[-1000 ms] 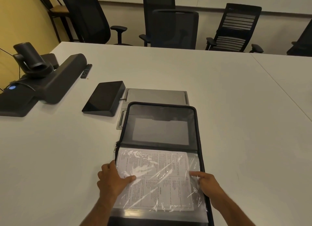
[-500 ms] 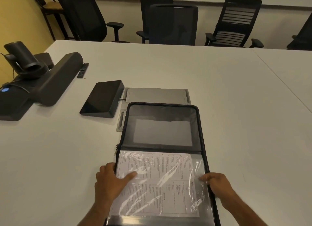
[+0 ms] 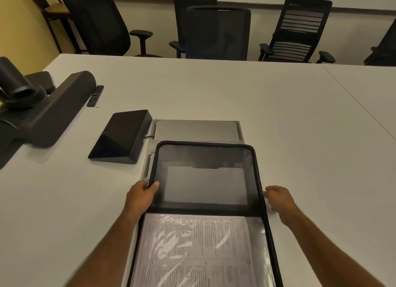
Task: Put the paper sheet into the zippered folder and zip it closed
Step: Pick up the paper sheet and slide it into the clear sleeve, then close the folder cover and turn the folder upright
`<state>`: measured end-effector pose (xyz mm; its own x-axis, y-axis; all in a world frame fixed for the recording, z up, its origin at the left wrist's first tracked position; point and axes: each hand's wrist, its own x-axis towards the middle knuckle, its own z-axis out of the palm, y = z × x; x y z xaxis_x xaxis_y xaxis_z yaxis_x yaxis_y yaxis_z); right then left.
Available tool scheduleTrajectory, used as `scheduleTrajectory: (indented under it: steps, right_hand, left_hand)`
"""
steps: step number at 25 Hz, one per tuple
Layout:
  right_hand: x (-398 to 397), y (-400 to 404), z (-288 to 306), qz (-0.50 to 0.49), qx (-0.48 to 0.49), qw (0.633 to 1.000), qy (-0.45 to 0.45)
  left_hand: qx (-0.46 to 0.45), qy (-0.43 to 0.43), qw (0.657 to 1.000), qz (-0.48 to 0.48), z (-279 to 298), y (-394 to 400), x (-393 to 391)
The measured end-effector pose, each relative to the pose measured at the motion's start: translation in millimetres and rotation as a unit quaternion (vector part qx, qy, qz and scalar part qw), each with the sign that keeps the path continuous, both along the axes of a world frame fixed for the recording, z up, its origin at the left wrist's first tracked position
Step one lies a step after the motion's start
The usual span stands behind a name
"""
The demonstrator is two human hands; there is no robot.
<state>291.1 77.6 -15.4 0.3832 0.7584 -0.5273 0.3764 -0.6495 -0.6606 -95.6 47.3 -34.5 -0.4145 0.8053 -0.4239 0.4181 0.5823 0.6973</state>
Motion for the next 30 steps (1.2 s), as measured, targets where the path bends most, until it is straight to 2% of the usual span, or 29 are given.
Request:
scheduleTrajectory:
  steps: [4,7,12,16,21,26,30]
  right_hand:
    - [-8.5,22.6,-2.5,0.026,-0.003,0.999,-0.02]
    - [-7.5,24.5,-9.2,0.024,-0.02,0.999,0.015]
    - [-3.2,22.7,-0.9,-0.064,-0.009,0.993,0.095]
    - [2.4,14.3,13.4,-0.118,0.012,0.976,0.185]
    - [8.0,-12.5,33.8,-0.111,0.055,0.962,0.242]
    - [18.0,-45.5,53.5,-0.088,0.053,0.957,0.271]
    - [29.8,-77.0,59.7,-0.061,0.033,0.954,0.291]
  left_hand:
    - [-0.004,0.013,1.0,0.028,-1.8,25.7,-0.5]
    - [-0.003,0.031,0.998,0.051,-0.6,30.6,1.5]
    - [0.029,-0.069,0.99,0.12,6.9,26.0,4.5]
    - [0.055,-0.102,0.984,0.134,18.9,14.3,2.0]
    - [0.069,-0.133,0.975,0.165,43.1,-4.5,0.2]
    - [0.049,-0.242,0.95,0.189,70.1,-39.1,-7.5]
    - [0.05,-0.264,0.946,0.181,76.7,-74.2,-14.1]
